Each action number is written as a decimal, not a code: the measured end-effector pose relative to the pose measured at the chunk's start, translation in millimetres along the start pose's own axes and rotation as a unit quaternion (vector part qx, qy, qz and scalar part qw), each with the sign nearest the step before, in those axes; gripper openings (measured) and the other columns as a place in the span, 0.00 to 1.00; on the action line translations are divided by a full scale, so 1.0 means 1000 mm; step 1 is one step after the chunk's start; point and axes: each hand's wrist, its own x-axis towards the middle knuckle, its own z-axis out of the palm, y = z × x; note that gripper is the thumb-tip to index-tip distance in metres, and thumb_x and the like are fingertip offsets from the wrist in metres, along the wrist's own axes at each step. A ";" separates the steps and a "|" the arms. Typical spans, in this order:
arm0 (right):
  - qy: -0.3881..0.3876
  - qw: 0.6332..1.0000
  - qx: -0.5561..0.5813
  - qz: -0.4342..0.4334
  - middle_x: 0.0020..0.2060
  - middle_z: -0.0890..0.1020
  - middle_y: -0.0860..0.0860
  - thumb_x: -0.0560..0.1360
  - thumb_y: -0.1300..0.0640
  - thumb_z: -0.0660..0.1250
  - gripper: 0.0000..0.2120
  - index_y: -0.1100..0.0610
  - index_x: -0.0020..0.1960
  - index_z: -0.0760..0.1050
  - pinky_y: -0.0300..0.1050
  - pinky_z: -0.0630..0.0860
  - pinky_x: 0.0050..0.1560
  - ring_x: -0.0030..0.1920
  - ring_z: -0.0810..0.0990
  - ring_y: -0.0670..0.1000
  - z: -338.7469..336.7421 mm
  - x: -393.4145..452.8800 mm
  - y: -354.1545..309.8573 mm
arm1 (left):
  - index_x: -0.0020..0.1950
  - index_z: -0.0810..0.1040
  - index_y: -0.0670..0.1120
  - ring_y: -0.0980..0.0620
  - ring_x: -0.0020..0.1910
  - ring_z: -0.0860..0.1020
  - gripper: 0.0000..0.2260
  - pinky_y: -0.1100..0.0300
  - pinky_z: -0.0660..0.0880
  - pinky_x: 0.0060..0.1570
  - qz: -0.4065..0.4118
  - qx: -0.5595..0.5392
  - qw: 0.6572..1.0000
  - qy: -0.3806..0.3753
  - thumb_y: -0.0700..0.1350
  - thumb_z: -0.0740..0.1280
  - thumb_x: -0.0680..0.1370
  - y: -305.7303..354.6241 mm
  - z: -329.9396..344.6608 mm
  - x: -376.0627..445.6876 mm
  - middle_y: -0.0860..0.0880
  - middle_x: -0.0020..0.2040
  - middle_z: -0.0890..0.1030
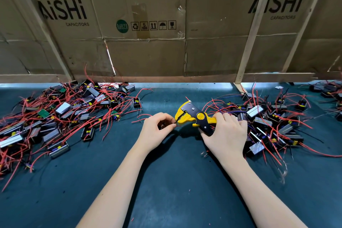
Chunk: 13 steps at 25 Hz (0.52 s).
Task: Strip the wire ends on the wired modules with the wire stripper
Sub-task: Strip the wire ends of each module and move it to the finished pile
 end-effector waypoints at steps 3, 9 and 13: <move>-0.019 1.000 0.015 -0.004 0.32 0.79 0.54 0.60 0.42 0.79 0.23 0.59 0.37 0.75 0.51 0.68 0.41 0.35 0.79 0.58 -0.001 0.000 0.000 | 0.44 0.82 0.43 0.60 0.35 0.75 0.02 0.69 0.70 0.41 0.000 0.002 1.000 -0.001 0.37 0.73 0.74 0.002 0.000 -0.001 0.52 0.40 0.82; -0.120 0.992 -0.003 0.026 0.38 0.82 0.51 0.69 0.34 0.69 0.22 0.54 0.44 0.78 0.49 0.67 0.45 0.42 0.81 0.57 -0.003 0.003 0.000 | 0.44 0.82 0.43 0.60 0.35 0.74 0.03 0.69 0.69 0.41 0.002 -0.001 1.000 -0.005 0.37 0.73 0.73 0.004 -0.001 -0.002 0.52 0.40 0.82; -0.117 0.992 -0.005 0.056 0.36 0.82 0.51 0.68 0.31 0.68 0.23 0.52 0.41 0.78 0.44 0.65 0.36 0.42 0.82 0.58 -0.007 0.003 0.000 | 0.43 0.82 0.44 0.60 0.35 0.74 0.03 0.68 0.69 0.41 0.007 0.004 1.000 -0.008 0.37 0.73 0.73 0.003 -0.001 -0.002 0.52 0.39 0.82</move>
